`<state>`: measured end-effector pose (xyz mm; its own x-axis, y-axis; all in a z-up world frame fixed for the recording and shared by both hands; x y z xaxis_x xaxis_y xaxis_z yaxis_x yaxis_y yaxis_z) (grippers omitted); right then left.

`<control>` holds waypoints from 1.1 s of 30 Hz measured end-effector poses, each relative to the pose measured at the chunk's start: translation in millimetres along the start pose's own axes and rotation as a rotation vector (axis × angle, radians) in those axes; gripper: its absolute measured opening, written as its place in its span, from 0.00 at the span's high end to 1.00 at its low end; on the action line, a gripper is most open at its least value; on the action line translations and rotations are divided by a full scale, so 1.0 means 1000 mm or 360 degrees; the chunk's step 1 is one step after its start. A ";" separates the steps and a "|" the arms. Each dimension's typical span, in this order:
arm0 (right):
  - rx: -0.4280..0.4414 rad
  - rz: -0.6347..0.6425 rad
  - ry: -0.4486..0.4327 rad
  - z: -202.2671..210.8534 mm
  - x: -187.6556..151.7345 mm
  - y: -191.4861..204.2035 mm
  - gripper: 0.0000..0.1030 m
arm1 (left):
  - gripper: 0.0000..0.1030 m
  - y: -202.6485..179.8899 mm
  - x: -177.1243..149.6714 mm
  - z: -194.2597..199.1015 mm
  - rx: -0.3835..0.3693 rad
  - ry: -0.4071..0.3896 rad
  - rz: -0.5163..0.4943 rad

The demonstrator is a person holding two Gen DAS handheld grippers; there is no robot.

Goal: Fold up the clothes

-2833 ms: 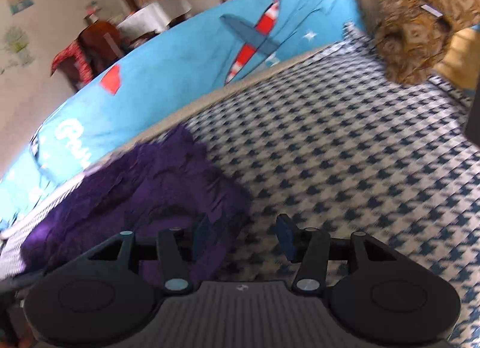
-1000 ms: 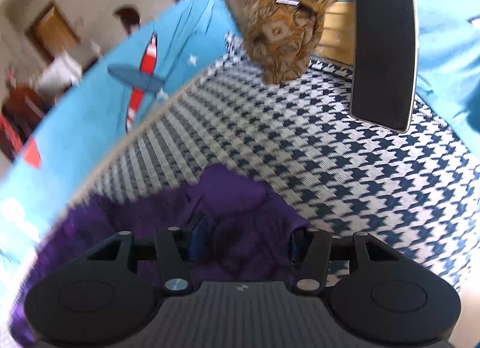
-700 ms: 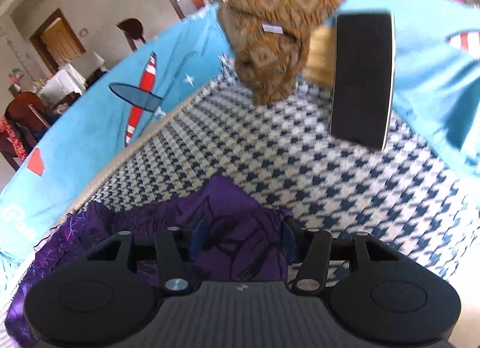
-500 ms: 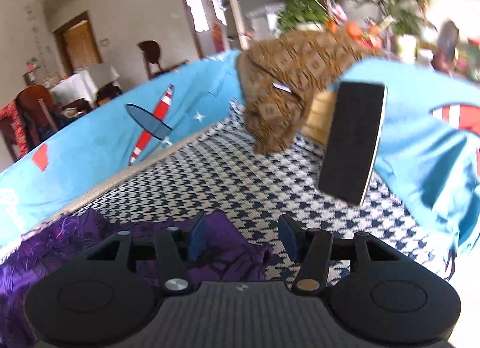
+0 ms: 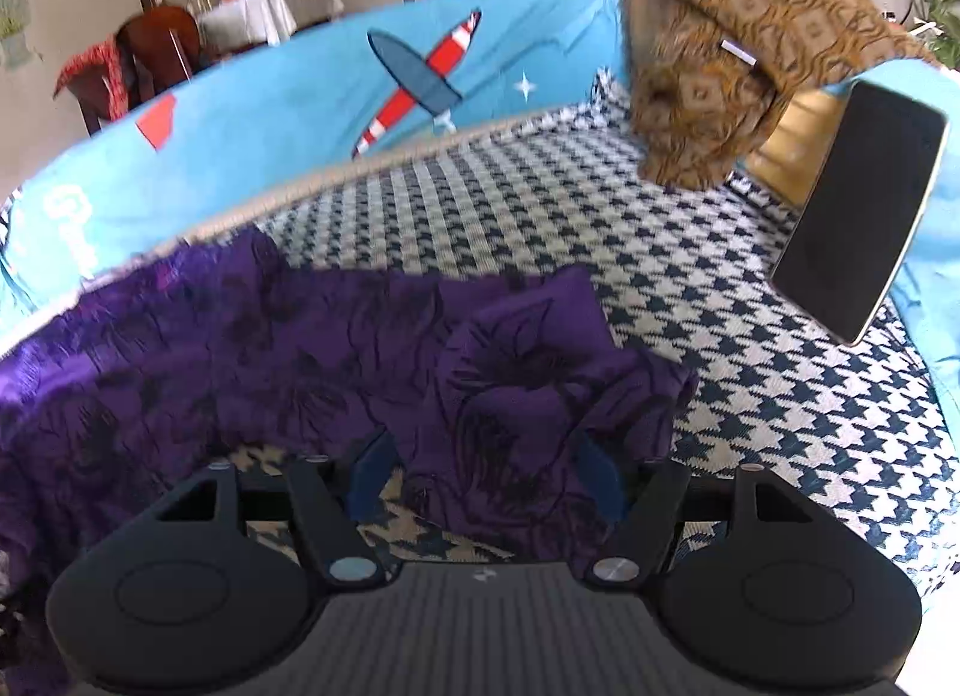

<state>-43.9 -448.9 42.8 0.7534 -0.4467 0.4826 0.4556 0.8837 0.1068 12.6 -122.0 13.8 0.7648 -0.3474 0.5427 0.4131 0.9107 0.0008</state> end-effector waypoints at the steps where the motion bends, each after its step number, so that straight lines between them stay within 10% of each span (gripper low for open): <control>1: -0.0019 0.0008 0.0020 -0.005 0.000 0.000 0.33 | 0.00 0.000 0.000 -0.001 0.0000 0.0002 0.0001; 7: -0.0088 -0.0006 0.0078 -0.021 0.000 -0.002 0.36 | 0.00 0.002 0.000 -0.005 0.0003 0.0020 0.0014; 11: -0.0116 -0.0123 0.0036 -0.015 0.001 -0.012 0.69 | 0.00 0.001 0.000 -0.007 0.0002 0.0026 0.0018; 16: -0.0120 -0.0408 -0.0203 0.013 0.006 -0.036 0.85 | 0.00 0.000 -0.001 -0.009 0.0005 0.0030 0.0011; 23: -0.0566 -0.0627 -0.0617 0.053 0.004 -0.055 0.84 | 0.00 -0.004 -0.004 -0.011 -0.0015 0.0050 -0.0015; 33: -0.0428 -0.0570 -0.0630 0.058 0.006 -0.031 0.67 | 0.00 -0.015 -0.018 -0.002 -0.0041 0.0041 -0.0089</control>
Point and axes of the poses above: each gripper's, at about its wrist camera, not at the fingertips, and z roughly against the way its jaws point, y to its left, x to its top, the point moved 2 cm from there along -z, roughly the way its jaws point, and after that the axes turned 13 degrees about y, right-handed, at the moved point
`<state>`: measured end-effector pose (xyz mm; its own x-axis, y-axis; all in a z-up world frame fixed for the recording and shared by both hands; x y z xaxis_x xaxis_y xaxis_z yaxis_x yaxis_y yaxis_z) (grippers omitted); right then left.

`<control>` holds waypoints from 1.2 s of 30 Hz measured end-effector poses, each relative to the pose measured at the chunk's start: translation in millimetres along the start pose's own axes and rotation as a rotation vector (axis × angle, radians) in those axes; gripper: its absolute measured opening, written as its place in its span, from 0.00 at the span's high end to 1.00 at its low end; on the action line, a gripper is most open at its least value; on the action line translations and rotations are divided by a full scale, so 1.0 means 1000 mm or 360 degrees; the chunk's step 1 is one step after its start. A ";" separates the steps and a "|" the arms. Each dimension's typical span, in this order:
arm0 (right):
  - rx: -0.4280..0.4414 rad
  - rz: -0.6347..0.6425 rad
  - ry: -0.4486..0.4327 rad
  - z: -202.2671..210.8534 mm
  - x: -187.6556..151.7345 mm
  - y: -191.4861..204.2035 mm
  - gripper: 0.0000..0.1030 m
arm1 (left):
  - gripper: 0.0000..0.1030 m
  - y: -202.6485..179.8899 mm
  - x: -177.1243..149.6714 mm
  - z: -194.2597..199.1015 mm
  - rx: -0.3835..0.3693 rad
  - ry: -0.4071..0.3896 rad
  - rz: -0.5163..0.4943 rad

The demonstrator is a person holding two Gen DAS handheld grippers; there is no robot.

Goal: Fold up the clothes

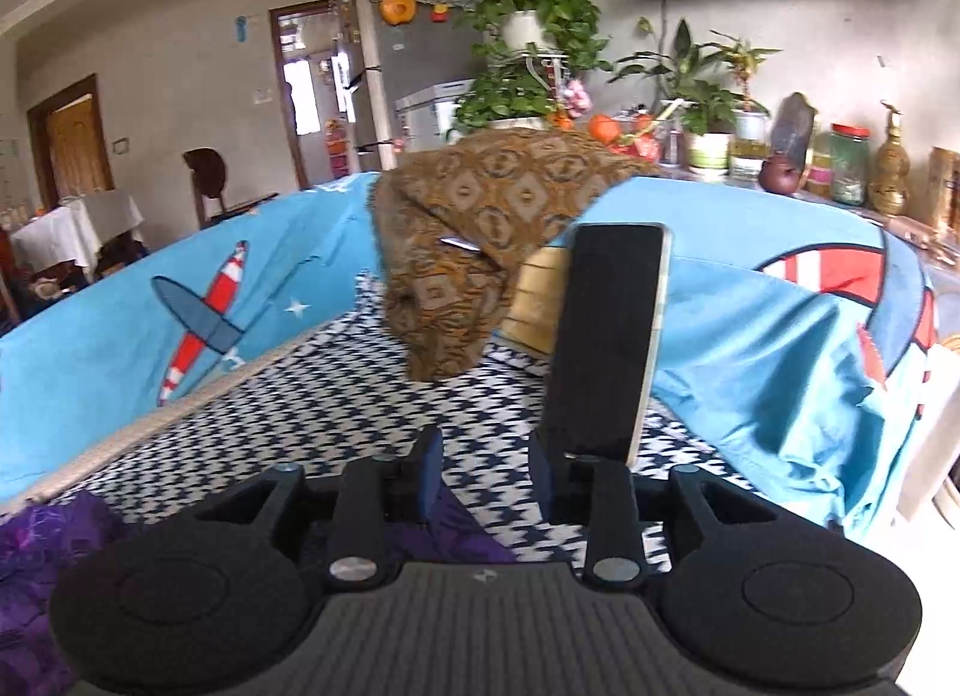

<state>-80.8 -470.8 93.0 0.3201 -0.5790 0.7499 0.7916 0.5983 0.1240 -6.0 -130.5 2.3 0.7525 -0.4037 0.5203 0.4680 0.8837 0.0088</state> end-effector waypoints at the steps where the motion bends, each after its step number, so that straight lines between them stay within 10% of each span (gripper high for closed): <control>1: 0.0039 0.0018 -0.0001 0.000 0.001 0.004 0.64 | 0.00 0.000 -0.002 0.002 0.0000 0.0000 -0.0003; 19: 0.0826 0.0517 0.0543 0.015 -0.089 0.135 0.57 | 0.00 0.059 -0.033 0.030 0.0131 0.0004 0.0210; 36: 0.1030 0.0714 0.0857 0.047 -0.182 0.166 0.51 | 0.00 0.121 -0.040 0.037 0.0279 0.0007 0.0501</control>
<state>-31.9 -240.2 8.0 0.8484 -0.3017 0.4350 0.1469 0.9236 0.3541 3.8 1.1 14.0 0.8493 -0.1056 0.5172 0.1264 0.9920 -0.0050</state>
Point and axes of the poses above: each gripper's, at about its wrist camera, not at the fingertips, and z roughly against the way its jaws point, y to its left, x to its top, the point moved 2 cm from there along -z, roughly the way its jaws point, and after that the axes turned 13 degrees about y, right-handed, at the moved point
